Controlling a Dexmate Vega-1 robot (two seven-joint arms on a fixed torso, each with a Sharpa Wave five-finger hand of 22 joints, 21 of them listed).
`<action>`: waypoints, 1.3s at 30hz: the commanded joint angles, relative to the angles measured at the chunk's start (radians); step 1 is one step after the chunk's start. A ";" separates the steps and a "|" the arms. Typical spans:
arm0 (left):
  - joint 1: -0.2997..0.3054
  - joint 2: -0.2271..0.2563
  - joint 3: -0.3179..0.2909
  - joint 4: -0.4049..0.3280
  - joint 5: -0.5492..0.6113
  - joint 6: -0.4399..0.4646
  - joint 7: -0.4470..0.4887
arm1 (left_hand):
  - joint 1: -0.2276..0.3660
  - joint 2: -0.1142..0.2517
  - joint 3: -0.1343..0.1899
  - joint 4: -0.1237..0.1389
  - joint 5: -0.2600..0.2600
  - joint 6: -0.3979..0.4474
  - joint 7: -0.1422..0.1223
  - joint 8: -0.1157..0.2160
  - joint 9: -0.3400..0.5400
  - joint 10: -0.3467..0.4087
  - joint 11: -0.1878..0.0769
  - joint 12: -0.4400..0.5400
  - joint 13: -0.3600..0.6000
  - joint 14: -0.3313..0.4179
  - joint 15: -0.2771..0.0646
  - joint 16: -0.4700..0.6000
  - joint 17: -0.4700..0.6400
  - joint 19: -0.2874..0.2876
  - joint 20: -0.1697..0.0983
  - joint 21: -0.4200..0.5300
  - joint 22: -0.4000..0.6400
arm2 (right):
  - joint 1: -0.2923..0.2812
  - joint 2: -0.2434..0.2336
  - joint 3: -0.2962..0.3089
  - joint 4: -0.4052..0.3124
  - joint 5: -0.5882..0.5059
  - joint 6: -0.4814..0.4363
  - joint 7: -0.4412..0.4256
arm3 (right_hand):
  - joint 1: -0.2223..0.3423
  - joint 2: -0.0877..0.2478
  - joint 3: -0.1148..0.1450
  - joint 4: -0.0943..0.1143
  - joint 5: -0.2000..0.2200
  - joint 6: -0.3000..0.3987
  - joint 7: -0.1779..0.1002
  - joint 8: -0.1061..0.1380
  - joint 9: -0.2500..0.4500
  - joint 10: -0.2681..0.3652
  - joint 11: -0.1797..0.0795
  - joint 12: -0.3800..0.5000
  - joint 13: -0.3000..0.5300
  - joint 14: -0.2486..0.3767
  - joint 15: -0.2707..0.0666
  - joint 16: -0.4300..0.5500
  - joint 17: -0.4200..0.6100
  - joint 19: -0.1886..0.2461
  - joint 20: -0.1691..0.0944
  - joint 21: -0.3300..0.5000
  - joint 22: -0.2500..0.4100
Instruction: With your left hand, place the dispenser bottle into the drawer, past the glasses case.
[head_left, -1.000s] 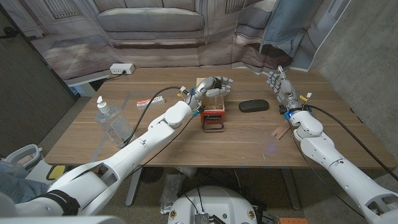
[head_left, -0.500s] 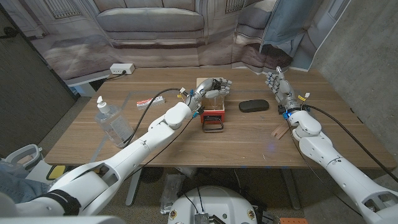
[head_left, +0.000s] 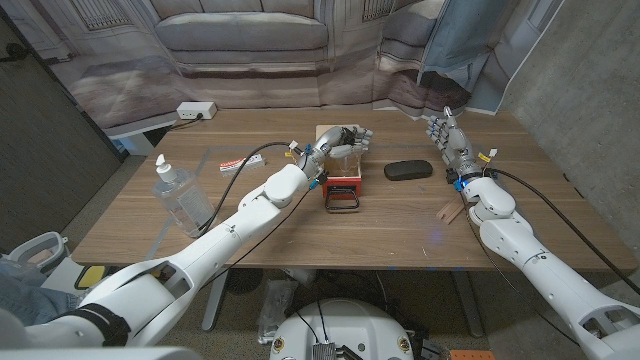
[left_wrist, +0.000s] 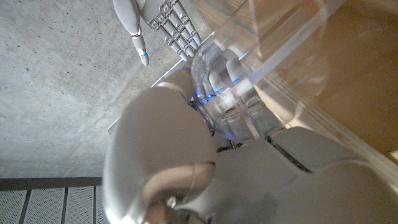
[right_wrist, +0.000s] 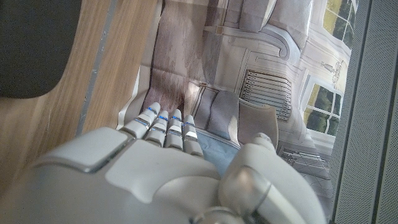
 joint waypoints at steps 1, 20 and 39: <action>-0.003 0.000 0.003 0.006 -0.003 0.010 -0.004 | 0.024 0.041 0.005 0.000 -0.002 0.004 -0.001 -0.005 0.000 -0.004 0.001 -0.005 0.002 -0.008 -0.020 -0.004 0.002 -0.004 0.002 0.000 0.002 | 0.005 0.001 -0.003 0.006 -0.003 0.002 0.003 | 0.002 0.007 -0.002 -0.002 -0.005 0.007 -0.003 0.004 0.004 0.008 -0.002 0.000 0.002 0.008 -0.001 0.000 0.001 0.006 -0.005 0.000 0.003; -0.013 0.003 0.011 0.000 -0.002 0.022 -0.022 | -0.052 0.008 -0.021 0.028 -0.005 -0.043 -0.005 -0.039 -0.007 -0.066 0.001 -0.042 -0.009 -0.133 0.028 -0.062 -0.032 -0.140 0.072 -0.062 -0.003 | -0.007 -0.008 0.004 -0.006 0.005 -0.001 0.005 | 0.002 0.008 -0.003 -0.003 -0.005 0.008 -0.003 0.004 0.004 0.009 -0.002 0.000 0.002 0.008 -0.001 0.000 0.001 0.006 -0.005 -0.001 0.003; -0.017 0.033 0.020 -0.051 0.000 0.071 -0.061 | -0.174 -0.021 -0.070 0.071 -0.003 -0.143 -0.013 -0.088 -0.026 -0.212 0.000 -0.070 -0.040 -0.305 0.087 -0.088 -0.094 -0.299 0.148 -0.168 -0.003 | -0.011 -0.005 0.005 0.008 0.009 0.009 0.014 | 0.002 0.009 -0.004 -0.003 -0.004 0.009 -0.006 0.004 0.005 0.009 -0.001 0.000 0.002 0.008 0.000 0.000 0.002 0.005 -0.003 -0.002 0.003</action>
